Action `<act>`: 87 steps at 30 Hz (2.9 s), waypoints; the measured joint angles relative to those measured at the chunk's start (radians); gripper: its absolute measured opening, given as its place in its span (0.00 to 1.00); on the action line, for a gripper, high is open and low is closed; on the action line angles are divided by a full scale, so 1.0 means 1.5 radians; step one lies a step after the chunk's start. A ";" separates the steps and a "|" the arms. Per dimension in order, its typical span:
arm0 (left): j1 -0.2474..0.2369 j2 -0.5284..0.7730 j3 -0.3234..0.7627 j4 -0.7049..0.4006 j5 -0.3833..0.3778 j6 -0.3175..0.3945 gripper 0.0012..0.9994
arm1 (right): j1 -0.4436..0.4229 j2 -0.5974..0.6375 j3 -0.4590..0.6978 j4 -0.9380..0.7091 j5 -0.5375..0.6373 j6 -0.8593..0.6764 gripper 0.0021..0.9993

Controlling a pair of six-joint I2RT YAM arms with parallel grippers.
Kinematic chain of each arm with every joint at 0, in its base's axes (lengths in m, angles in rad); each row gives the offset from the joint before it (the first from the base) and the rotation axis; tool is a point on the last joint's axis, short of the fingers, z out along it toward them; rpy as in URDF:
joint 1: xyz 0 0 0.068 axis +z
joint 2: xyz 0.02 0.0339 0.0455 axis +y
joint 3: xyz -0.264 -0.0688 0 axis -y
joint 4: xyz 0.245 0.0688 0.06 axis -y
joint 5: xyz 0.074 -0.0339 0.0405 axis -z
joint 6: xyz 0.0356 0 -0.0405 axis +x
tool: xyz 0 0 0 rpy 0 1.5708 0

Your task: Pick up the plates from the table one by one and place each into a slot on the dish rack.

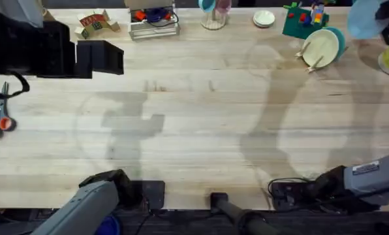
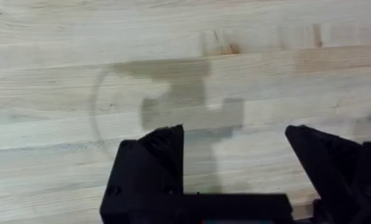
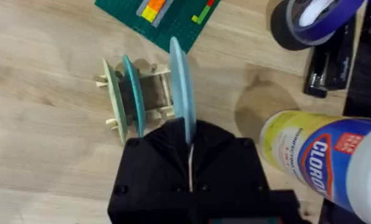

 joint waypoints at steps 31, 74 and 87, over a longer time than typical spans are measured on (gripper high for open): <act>0.000 0.000 0.000 0.000 0.000 0.000 1.00 | 0.011 0.085 0.000 0.005 0.000 -0.010 0.03; 0.000 0.000 0.000 0.000 0.000 0.000 1.00 | 0.011 0.113 0.080 -0.054 0.000 -0.014 0.53; 0.000 0.000 0.000 0.000 0.000 0.000 1.00 | 0.011 -0.022 0.174 -0.176 0.000 -0.014 0.95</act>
